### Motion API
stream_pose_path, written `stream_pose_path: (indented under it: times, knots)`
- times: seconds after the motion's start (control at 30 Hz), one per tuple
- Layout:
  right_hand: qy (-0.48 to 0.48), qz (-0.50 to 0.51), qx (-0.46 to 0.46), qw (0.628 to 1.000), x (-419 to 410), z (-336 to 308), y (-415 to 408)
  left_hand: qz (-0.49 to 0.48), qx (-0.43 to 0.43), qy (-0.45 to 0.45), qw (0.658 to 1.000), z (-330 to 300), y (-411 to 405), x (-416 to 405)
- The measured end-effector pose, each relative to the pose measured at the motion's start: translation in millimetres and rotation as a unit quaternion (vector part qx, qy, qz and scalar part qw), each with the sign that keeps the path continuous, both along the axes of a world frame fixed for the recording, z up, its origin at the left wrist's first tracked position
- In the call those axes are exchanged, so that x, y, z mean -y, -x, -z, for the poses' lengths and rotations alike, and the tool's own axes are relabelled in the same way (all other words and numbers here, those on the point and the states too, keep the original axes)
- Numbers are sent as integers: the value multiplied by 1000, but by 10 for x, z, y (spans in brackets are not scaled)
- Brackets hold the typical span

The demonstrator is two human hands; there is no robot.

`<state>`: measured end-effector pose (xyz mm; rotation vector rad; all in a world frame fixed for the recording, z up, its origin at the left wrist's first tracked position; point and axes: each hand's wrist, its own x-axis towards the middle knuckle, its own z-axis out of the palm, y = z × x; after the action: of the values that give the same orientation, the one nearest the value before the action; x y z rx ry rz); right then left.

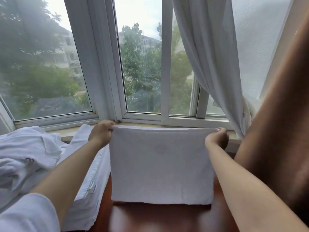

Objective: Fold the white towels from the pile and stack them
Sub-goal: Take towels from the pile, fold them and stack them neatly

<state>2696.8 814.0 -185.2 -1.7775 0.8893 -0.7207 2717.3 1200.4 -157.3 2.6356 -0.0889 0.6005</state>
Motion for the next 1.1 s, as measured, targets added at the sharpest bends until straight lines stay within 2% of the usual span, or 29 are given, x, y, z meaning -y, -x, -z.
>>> stream_pose_path:
  times: [0.17,0.33,0.67,0.87,1.1]
  knots:
    - [47,16,62,997,-108,-73,-143,-30,74,66,995,-147,-180,109]
    - [51,45,62,996,-173,-123,-135,-67,53,92,992,-131,-125,146]
    - [91,140,136,977,-103,-339,149,-149,53,100,982,-370,213,204]
    - [79,140,103,982,-38,-204,147,-138,24,93,986,-260,199,269]
    - [-11,61,10,998,-27,348,-149,-90,-101,69,988,402,-142,219]
